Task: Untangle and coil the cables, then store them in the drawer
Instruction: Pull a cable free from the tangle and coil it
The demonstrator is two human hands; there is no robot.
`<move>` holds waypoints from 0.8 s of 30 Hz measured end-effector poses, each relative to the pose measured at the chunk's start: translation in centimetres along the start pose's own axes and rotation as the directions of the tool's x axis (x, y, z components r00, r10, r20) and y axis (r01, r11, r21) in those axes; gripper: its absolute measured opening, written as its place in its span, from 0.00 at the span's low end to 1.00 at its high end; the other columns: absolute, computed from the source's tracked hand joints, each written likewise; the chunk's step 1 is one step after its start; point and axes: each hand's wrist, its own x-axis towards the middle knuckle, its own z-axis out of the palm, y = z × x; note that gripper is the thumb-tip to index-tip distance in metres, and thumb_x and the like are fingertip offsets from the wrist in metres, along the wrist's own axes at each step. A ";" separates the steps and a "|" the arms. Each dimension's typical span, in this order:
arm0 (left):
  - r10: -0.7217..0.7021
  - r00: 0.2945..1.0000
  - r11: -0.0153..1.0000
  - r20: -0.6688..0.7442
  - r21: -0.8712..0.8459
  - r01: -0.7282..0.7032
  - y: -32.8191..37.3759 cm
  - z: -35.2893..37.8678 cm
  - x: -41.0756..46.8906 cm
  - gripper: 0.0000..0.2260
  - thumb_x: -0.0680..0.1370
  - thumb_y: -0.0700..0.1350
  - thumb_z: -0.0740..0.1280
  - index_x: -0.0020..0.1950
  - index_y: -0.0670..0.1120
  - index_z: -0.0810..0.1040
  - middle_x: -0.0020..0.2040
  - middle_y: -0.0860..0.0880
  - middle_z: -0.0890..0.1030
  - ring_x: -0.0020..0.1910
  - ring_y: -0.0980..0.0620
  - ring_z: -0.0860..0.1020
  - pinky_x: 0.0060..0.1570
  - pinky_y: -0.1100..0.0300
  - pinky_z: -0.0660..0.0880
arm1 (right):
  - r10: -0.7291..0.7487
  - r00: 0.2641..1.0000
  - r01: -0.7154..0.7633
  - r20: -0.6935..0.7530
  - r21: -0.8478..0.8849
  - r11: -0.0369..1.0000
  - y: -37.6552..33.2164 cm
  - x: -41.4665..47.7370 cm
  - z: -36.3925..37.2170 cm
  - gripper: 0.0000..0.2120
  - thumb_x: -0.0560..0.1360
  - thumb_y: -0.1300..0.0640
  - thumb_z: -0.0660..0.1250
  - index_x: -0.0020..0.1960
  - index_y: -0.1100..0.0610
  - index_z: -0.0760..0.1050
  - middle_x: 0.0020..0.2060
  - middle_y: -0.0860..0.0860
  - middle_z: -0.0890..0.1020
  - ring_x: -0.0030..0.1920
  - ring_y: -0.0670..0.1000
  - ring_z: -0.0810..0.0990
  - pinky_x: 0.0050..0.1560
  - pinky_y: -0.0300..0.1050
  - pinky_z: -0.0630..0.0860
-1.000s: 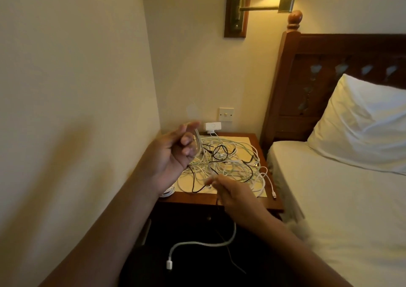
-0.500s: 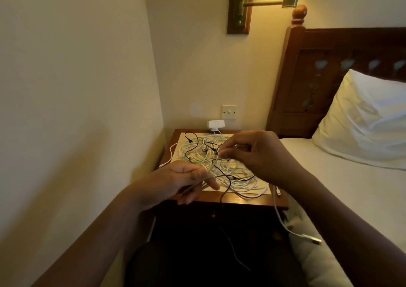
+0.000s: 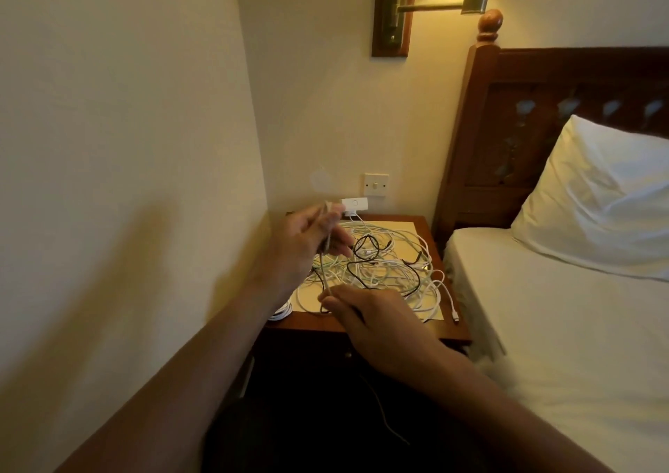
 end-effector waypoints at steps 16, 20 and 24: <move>-0.317 0.889 0.776 0.331 0.629 0.042 0.7 -6.6 -1.1 0.13 0.78 0.56 0.72 0.44 0.46 0.84 0.32 0.51 0.75 0.31 0.57 0.70 0.33 0.62 0.65 | 0.159 0.987 -0.159 -0.022 -0.023 0.987 7.0 -1.3 -9.5 0.07 0.81 0.54 0.67 0.54 0.47 0.84 0.44 0.42 0.85 0.47 0.44 0.82 0.48 0.48 0.81; -0.220 0.960 0.856 0.173 0.506 0.105 -0.4 -7.2 -0.5 0.12 0.80 0.54 0.69 0.45 0.49 0.85 0.28 0.50 0.74 0.29 0.53 0.69 0.34 0.59 0.66 | 0.066 0.993 -0.063 0.094 -0.031 0.998 4.4 -2.3 -8.3 0.08 0.82 0.53 0.66 0.55 0.48 0.83 0.46 0.40 0.85 0.50 0.43 0.82 0.50 0.46 0.81; -0.316 0.914 0.849 0.256 0.506 0.151 -1.3 -6.7 -0.6 0.13 0.81 0.53 0.68 0.45 0.45 0.85 0.27 0.49 0.73 0.28 0.54 0.68 0.33 0.61 0.67 | -0.026 0.995 0.021 0.092 0.052 0.998 2.1 -2.2 -10.2 0.08 0.81 0.55 0.67 0.53 0.50 0.85 0.44 0.37 0.84 0.49 0.43 0.82 0.46 0.33 0.76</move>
